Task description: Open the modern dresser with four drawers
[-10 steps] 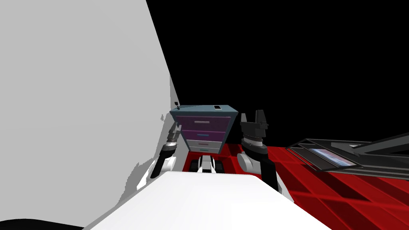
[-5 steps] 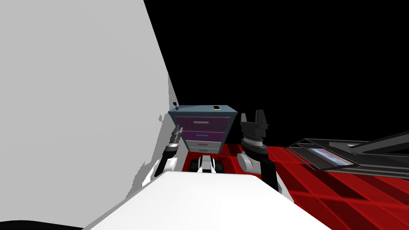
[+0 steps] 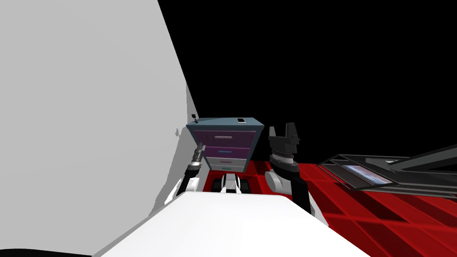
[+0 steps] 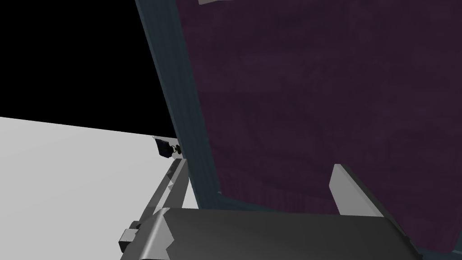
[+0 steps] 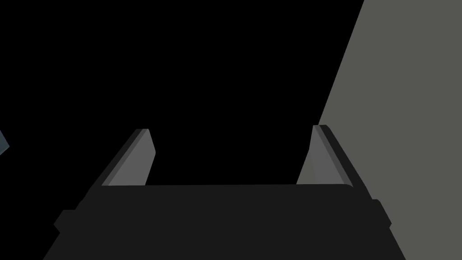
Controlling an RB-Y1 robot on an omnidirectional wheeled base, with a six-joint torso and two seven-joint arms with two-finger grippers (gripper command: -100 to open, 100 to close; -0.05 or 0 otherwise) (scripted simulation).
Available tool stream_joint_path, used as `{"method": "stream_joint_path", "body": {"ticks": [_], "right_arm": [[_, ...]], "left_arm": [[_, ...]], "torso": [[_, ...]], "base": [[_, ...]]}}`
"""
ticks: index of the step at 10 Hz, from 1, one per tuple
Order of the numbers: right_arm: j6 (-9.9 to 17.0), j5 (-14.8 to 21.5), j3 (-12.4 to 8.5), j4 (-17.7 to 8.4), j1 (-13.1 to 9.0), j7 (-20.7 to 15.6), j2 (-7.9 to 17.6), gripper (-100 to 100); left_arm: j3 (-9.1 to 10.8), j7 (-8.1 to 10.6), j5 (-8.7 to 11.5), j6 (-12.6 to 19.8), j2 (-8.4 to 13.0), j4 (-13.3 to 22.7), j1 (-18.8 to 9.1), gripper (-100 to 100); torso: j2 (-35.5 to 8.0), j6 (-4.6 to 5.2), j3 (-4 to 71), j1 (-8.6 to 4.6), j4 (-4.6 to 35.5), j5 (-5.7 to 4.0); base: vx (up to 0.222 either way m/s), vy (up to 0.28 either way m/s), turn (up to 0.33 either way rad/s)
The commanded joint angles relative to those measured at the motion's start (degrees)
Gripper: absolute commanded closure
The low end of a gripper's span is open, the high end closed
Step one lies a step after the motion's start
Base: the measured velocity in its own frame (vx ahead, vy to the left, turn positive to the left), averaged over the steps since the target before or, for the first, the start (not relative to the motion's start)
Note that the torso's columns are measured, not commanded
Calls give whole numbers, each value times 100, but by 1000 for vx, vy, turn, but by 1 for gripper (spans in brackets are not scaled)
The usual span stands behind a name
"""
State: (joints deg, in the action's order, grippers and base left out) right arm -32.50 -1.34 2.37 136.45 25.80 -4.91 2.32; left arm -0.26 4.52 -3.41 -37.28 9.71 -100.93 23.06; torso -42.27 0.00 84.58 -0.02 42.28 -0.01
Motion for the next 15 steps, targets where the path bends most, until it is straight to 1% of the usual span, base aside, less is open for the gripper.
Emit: {"method": "stream_joint_path", "body": {"ticks": [1,4,5,8,9,10,11,12,13,14,15], "right_arm": [[0,0,0,0,0,0,0,0],[0,0,0,0,0,0,0,0],[0,0,0,0,0,0,0,0],[0,0,0,0,0,0,0,0],[0,0,0,0,0,0,0,0],[0,0,0,0,0,0,0,0],[0,0,0,0,0,0,0,0],[0,0,0,0,0,0,0,0],[0,0,0,0,0,0,0,0],[0,0,0,0,0,0,0,0],[0,0,0,0,0,0,0,0]], "left_arm": [[-31,-44,5,-100,-41,454,-133,-100],[-55,-76,20,-263,-58,952,-257,-100],[-55,-76,20,-263,-58,994,-257,-100],[-82,-111,37,-446,-62,1574,-393,-100],[-92,-124,43,-513,-62,1716,-443,-100],[-92,-124,43,-513,-62,1801,-443,-100],[-102,-138,49,-583,-62,2023,-495,-100],[-102,-138,49,-583,-62,2027,-495,-100],[-113,-152,56,-655,-63,2250,-550,-100],[-113,-152,56,-655,-63,2262,-550,-100],[-124,-166,63,-729,-66,2503,-605,-100]], "torso": [[-1,0,-1,0,0,0],[-2,0,-2,4,1,1],[-2,0,-1,2,1,0],[-1,0,-1,1,0,0],[0,0,0,1,0,0],[1,0,1,0,0,0],[-3,0,-1,4,1,0],[-4,0,-2,4,1,1],[-4,0,-3,5,1,1],[-2,0,-2,3,1,1],[-2,0,-1,3,1,1]], "base": [[16,-24,-12],[15,-19,-13],[9,-15,-4],[12,-17,-15],[20,-25,-17],[12,-18,-4],[10,-16,-8],[7,-12,-7],[9,-14,-12],[8,-12,-6],[12,-16,-13]]}}
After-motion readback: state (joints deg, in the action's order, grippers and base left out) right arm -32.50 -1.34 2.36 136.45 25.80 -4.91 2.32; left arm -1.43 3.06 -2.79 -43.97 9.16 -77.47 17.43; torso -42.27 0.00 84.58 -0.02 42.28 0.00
